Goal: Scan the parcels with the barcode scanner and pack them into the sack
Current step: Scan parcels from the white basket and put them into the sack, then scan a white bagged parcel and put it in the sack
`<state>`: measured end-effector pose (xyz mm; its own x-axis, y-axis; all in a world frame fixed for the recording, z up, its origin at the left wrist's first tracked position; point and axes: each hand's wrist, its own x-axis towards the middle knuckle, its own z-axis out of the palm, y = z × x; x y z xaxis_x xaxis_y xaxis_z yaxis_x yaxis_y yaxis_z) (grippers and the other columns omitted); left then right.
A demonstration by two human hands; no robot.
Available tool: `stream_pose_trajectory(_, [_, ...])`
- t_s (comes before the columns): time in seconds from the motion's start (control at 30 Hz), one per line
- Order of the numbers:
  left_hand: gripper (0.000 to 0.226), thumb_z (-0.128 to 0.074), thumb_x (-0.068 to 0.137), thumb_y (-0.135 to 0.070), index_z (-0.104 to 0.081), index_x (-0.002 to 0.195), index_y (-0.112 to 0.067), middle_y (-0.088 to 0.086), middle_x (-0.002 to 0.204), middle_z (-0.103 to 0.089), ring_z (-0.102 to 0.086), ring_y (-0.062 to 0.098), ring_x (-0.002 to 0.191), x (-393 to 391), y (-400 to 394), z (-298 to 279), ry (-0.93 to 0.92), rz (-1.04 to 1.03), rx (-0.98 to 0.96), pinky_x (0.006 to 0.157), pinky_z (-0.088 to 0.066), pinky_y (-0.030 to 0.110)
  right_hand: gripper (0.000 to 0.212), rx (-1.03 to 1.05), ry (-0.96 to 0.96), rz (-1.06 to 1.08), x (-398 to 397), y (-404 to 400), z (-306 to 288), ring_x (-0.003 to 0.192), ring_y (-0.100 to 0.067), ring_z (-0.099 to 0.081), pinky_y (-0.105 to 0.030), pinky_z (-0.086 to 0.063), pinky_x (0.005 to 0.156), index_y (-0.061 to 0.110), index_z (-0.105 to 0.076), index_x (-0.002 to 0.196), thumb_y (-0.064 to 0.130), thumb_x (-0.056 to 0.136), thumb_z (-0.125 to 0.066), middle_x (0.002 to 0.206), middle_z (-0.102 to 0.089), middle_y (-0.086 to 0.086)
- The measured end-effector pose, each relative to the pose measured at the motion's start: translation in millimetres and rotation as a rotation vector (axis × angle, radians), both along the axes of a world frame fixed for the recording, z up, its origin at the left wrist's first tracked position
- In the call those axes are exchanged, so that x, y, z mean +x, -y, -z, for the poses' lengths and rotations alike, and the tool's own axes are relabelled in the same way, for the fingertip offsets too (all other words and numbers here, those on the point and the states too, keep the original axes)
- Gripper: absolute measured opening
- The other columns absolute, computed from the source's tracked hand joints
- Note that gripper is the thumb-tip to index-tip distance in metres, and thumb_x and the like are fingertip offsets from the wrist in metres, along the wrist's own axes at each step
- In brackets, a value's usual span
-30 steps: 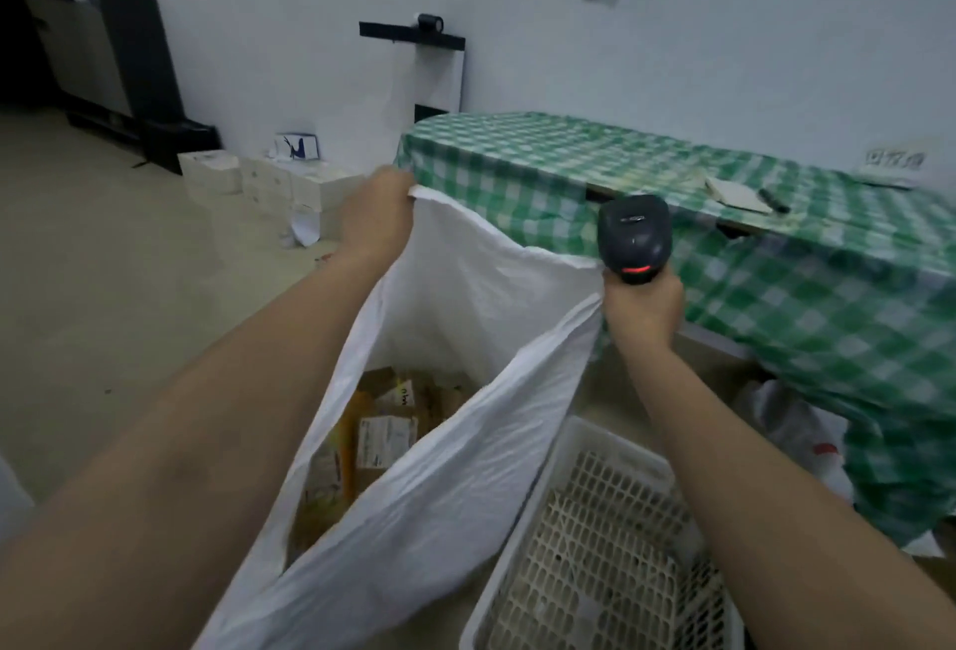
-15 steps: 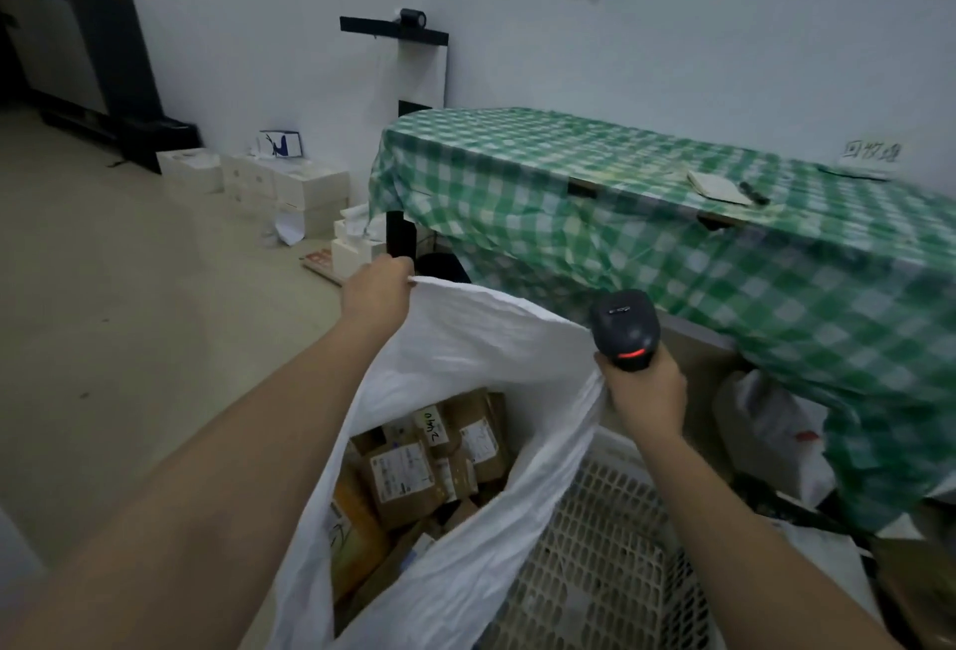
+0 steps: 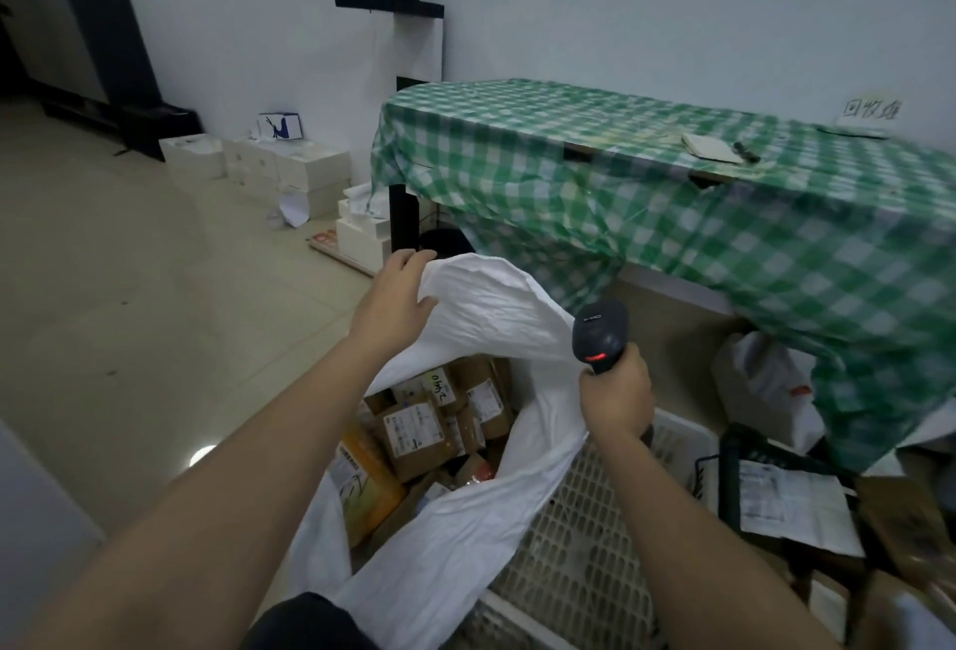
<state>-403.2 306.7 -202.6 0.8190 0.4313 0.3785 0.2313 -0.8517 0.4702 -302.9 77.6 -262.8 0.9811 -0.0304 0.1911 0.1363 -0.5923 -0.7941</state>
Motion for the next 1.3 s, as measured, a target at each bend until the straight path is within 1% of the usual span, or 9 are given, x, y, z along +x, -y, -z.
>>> stream_pose_trajectory(0.2, [0.040,-0.059,0.091,-0.010,-0.053,0.131,-0.012,0.013,0.132,-0.047,-0.039,0.034,0.123,-11.1,42.8,11.4,0.156,-0.032,0.173,0.098,-0.039,0.042,0.024,0.103,-0.043,-0.068,2.3,44.1,-13.9,0.090,-0.033,-0.059,-0.030,-0.036,0.070,0.009,-0.060,0.104,0.008,0.081,-0.066,0.099,-0.065,-0.014])
stream_pose_trajectory(0.43, [0.027,-0.054,0.093,-0.015,-0.058,0.120,-0.015,0.005,0.116,-0.053,-0.048,0.026,0.108,5.6,139.3,19.0,0.196,0.273,0.139,0.081,-0.046,0.040,0.016,0.006,-0.007,-0.216,-31.9,123.8,-26.0,0.069,-0.023,-0.057,-0.031,-0.039,0.059,0.015,-0.058,0.070,0.012,0.074,-0.073,0.067,-0.061,-0.006])
stream_pose_trajectory(0.53, [0.026,-0.051,0.097,-0.020,-0.056,0.122,-0.016,0.003,0.118,-0.053,-0.051,0.022,0.107,12.5,186.9,31.7,0.127,0.372,0.042,0.078,-0.048,0.039,0.019,-0.049,0.002,-0.287,-44.2,173.6,-24.1,0.063,-0.019,-0.053,-0.031,-0.034,0.056,0.006,-0.057,0.070,0.009,0.078,-0.074,0.064,-0.060,-0.008])
stream_pose_trajectory(0.63, [0.027,-0.052,0.097,-0.023,-0.057,0.123,-0.016,0.003,0.120,-0.054,-0.057,0.021,0.103,20.5,232.7,53.7,0.033,0.466,-0.021,0.082,-0.049,0.040,0.018,-0.051,-0.009,-0.292,-52.0,223.7,-15.8,0.070,-0.016,-0.056,-0.032,-0.040,0.062,0.018,-0.058,0.082,0.009,0.082,-0.073,0.072,-0.062,0.003])
stream_pose_trajectory(0.73, [0.026,-0.051,0.097,-0.023,-0.059,0.120,-0.015,0.003,0.118,-0.057,-0.060,0.020,0.097,26.4,275.6,79.1,-0.045,0.515,-0.117,0.081,-0.050,0.035,0.019,-0.032,-0.022,-0.225,-47.6,270.7,5.3,0.082,-0.021,-0.060,-0.029,-0.041,0.065,0.011,-0.064,0.097,0.006,0.082,-0.074,0.085,-0.065,-0.004])
stream_pose_trajectory(0.9, [0.022,-0.052,0.097,-0.026,-0.062,0.113,-0.014,0.005,0.108,-0.063,-0.061,0.021,0.096,40.6,334.6,138.7,-0.275,0.558,-0.159,0.075,-0.049,0.032,0.018,0.009,-0.071,-0.110,-33.0,330.4,48.5,0.081,-0.022,-0.062,-0.035,-0.047,0.071,0.003,-0.066,0.093,0.002,0.078,-0.076,0.082,-0.067,-0.012])
stream_pose_trajectory(1.07, [0.026,-0.057,0.095,-0.028,-0.066,0.109,-0.009,0.006,0.107,-0.063,-0.060,0.022,0.095,51.2,390.5,202.9,-0.482,0.626,-0.216,0.078,-0.050,0.033,0.025,0.127,-0.102,-0.074,-23.7,356.0,71.6,0.056,0.008,-0.054,-0.008,-0.039,0.053,0.016,-0.058,0.068,0.001,0.080,-0.074,0.060,-0.061,0.011])
stream_pose_trajectory(1.2, [0.038,-0.059,0.091,-0.039,-0.066,0.118,-0.013,0.014,0.115,-0.061,-0.054,0.032,0.110,62.4,431.3,243.6,-0.571,0.681,-0.095,0.088,-0.046,0.038,0.015,0.092,-0.098,-0.113,-16.4,365.0,89.8,0.059,-0.015,-0.057,-0.027,-0.042,0.061,0.005,-0.061,0.073,0.004,0.076,-0.075,0.066,-0.065,-0.010])
stream_pose_trajectory(1.3, [0.049,-0.056,0.093,-0.045,-0.052,0.135,-0.020,0.008,0.132,-0.048,-0.036,0.029,0.125,67.9,455.5,258.8,-0.582,0.635,0.053,0.099,-0.033,0.033,0.022,0.075,-0.112,-0.132,-7.9,368.6,101.4,0.059,-0.014,-0.050,-0.031,-0.040,0.059,0.019,-0.057,0.070,0.001,0.074,-0.071,0.060,-0.058,-0.003])
